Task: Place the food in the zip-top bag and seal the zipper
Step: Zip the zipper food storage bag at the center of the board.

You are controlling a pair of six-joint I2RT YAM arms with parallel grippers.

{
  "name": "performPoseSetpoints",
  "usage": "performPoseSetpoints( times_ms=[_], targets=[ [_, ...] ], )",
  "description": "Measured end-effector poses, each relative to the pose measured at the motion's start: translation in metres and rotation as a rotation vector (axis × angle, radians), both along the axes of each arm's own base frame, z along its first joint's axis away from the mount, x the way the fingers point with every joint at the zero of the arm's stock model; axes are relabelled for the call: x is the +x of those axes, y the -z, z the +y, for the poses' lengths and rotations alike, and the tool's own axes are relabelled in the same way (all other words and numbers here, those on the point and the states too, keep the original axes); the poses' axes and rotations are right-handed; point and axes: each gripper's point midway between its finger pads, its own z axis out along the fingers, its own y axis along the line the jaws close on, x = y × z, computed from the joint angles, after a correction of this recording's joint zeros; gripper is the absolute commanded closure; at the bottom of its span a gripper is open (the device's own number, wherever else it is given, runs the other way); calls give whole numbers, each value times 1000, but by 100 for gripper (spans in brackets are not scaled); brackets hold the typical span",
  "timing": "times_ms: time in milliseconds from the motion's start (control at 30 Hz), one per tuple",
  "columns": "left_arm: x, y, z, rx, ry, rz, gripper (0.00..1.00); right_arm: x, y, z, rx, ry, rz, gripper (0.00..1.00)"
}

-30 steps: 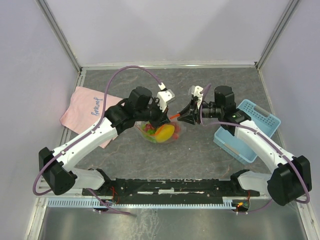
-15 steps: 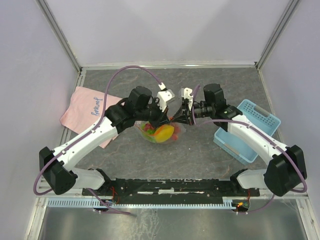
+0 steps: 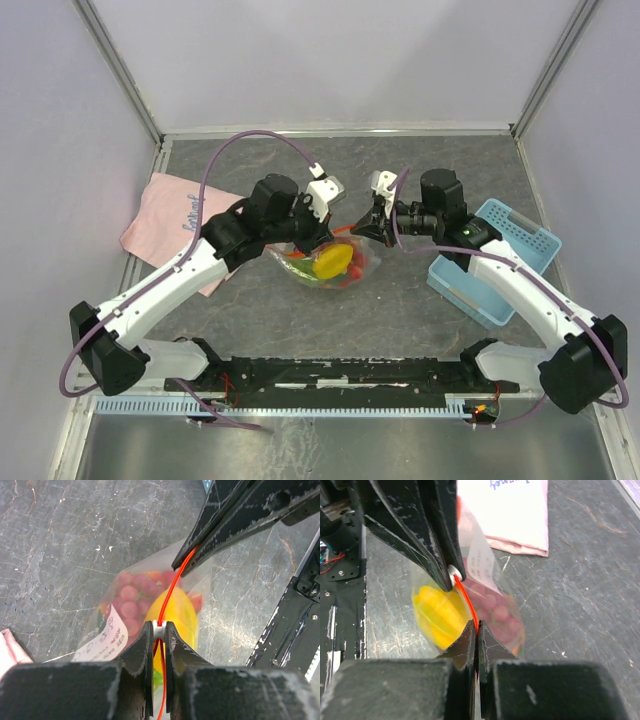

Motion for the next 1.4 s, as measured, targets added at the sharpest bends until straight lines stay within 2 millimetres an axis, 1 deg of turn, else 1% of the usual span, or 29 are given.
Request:
performPoseSetpoints(
  times_ms=[133,433,633,867,1133,1400],
  targets=[
    [1,1,7,12,-27,-12,97,4,-1,-7,-4,65,-2,98],
    [2,12,25,51,-91,-25,97,16,10,-20,-22,195,32,98],
    [6,16,34,68,-129,-32,97,24,14,-34,-34,294,40,98],
    [13,21,44,88,-170,-33,97,38,19,-54,-51,424,47,98],
    [17,17,52,93,-206,-53,97,51,16,-79,-58,557,33,98],
    [20,18,58,98,-242,-56,97,65,16,-112,-63,723,48,98]
  ],
)
